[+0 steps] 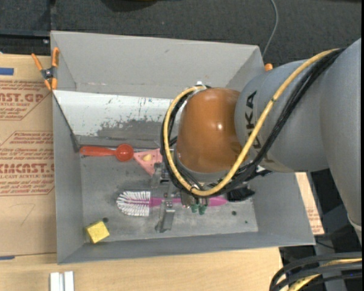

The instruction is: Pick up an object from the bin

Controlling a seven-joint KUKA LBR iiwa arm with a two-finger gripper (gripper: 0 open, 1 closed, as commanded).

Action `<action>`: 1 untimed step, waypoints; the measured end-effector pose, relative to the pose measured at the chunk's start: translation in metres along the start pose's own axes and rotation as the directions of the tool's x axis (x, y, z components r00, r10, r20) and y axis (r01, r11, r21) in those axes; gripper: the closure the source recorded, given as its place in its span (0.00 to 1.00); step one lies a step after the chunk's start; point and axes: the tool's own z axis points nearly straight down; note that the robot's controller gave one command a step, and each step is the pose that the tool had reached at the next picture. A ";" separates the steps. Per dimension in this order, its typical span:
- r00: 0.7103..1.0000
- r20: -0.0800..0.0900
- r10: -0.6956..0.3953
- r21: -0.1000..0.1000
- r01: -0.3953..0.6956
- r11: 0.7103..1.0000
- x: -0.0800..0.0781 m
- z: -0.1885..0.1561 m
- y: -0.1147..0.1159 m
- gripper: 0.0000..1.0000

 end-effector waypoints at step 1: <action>0.999 0.009 0.037 0.000 -0.037 0.999 -0.012 0.017 0.013 1.00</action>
Offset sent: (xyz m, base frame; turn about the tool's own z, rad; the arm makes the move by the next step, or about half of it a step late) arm 0.0000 0.0000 0.0000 0.0000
